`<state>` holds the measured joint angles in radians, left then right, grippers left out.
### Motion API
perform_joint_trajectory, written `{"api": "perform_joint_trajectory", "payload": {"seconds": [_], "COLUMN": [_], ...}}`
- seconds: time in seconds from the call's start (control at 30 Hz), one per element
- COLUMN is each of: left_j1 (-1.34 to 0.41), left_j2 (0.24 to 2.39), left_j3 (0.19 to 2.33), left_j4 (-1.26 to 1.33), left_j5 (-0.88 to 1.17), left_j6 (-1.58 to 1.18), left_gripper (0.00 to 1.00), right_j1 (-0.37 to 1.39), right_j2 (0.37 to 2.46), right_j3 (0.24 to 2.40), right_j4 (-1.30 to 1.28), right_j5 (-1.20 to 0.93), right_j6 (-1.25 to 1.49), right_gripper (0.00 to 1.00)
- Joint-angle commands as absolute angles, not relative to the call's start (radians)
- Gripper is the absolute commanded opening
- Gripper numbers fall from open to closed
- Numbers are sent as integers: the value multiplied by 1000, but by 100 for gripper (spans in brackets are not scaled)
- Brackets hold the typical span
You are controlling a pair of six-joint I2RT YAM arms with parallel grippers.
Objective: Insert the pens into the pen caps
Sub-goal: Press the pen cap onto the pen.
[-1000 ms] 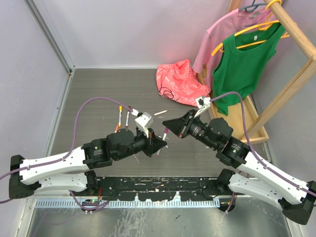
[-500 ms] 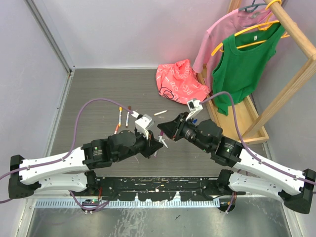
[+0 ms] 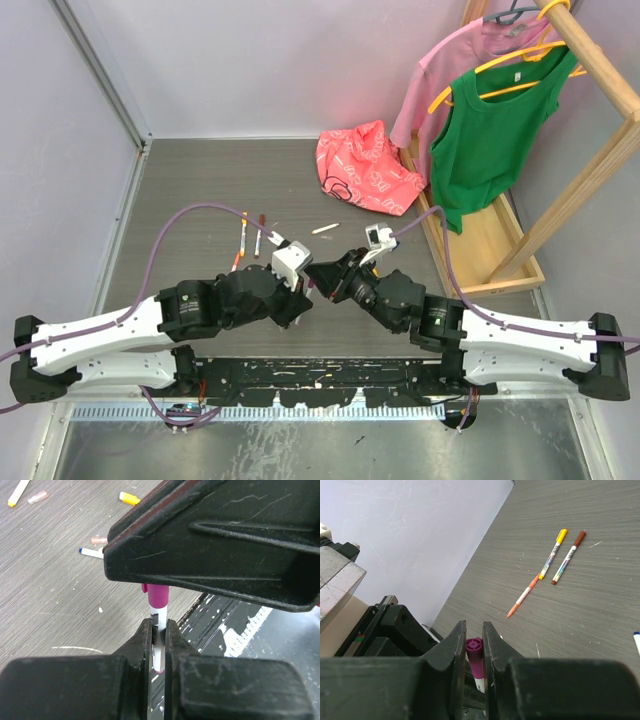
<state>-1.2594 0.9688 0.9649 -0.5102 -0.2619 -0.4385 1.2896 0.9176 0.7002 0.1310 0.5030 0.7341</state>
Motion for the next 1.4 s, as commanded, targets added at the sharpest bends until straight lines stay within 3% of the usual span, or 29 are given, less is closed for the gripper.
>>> {"api": "perform_joint_trajectory", "payload": {"seconds": [0.0,0.97,1.37], "left_j1": [-1214,-1209,-1209], "left_j2": [911,857,838], "left_j3": [1129,1168,1147], "left_j4": [-35,-25,-60], "left_j5": [-493,-493,-452], "left_j6": [-387,-342,-370], "left_gripper": [0,0,0], "right_j1": [1432,1639,1547], "right_j2": [1021,1287,1135], "right_j3": [618,547,656], "right_j4": [-10,165,41], "right_j5": [201,252,361], "right_j6": [860,1001,898], "right_gripper": [0,0,0]}}
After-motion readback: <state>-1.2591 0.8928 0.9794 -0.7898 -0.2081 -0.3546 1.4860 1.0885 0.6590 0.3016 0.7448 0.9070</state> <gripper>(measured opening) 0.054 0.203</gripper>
